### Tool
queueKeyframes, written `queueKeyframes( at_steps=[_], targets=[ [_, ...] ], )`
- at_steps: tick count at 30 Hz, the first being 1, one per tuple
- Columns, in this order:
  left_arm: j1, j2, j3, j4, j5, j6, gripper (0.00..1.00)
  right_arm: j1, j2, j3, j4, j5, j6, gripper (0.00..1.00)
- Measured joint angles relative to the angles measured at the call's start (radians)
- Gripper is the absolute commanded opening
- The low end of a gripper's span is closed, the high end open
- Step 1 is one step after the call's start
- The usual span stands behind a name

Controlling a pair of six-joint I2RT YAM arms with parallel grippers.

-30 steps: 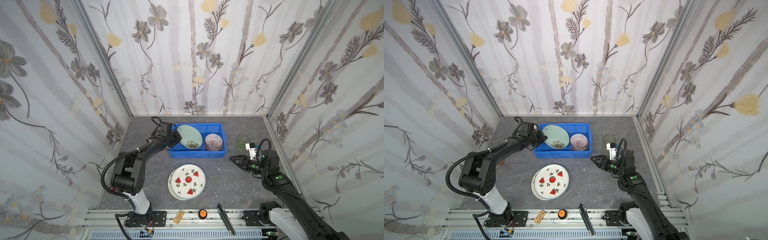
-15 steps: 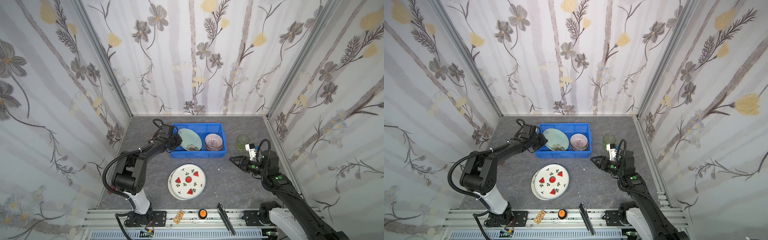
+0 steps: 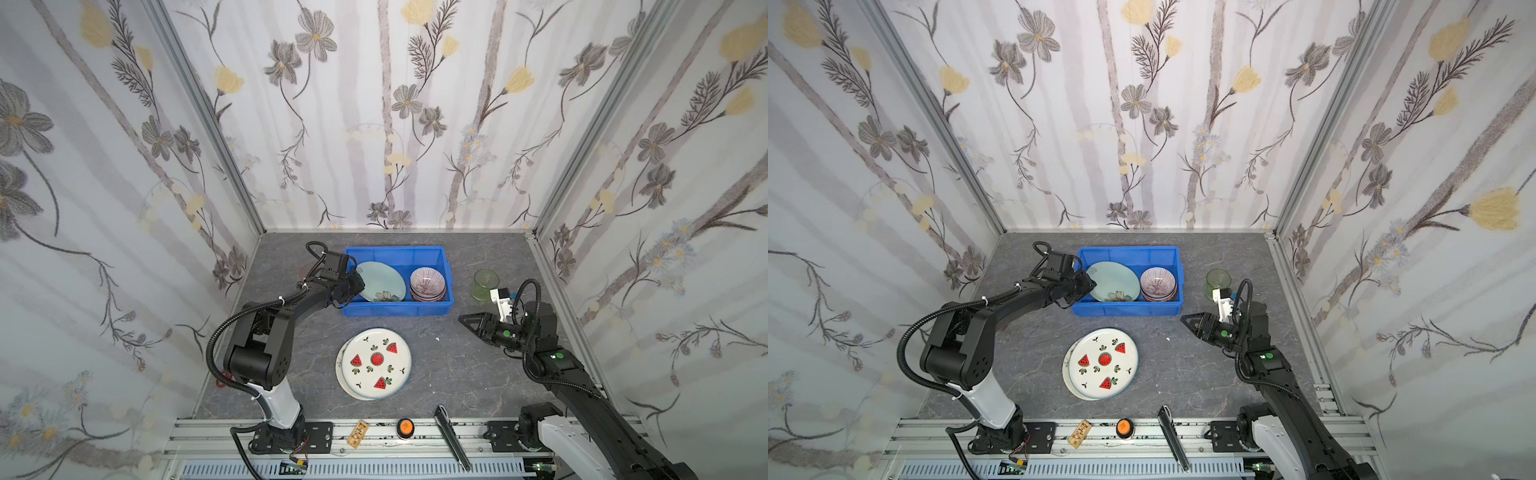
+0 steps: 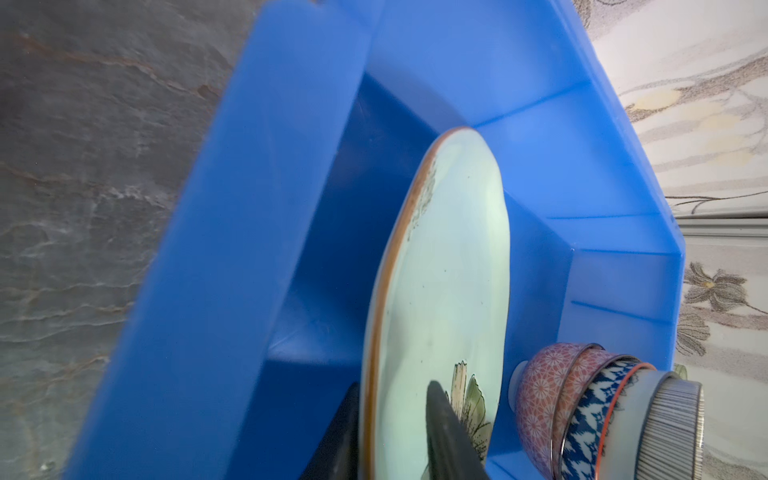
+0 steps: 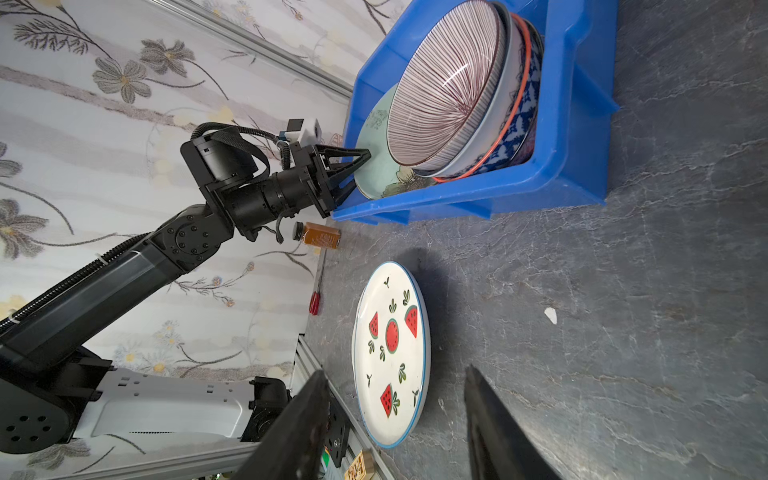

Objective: Place the mixed dishes into the plastic bin
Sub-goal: 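Lower the pale green plate flat into the bin and open the left gripper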

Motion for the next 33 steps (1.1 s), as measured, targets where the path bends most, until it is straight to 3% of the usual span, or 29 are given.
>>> queueKeyframes(
  at_steps=[22,26,33],
  targets=[
    [-0.023,0.034,0.034,-0.034,-0.074,0.056,0.39,0.000,0.002,-0.009,0.000,0.000,0.000,0.53],
    [-0.029,0.039,0.044,-0.039,-0.090,0.074,0.46,0.000,-0.002,-0.002,-0.026,0.005,-0.015,0.53],
    [-0.046,0.024,0.090,-0.104,-0.111,0.099,0.73,0.001,-0.010,0.028,-0.105,0.037,-0.056,0.55]
  ],
)
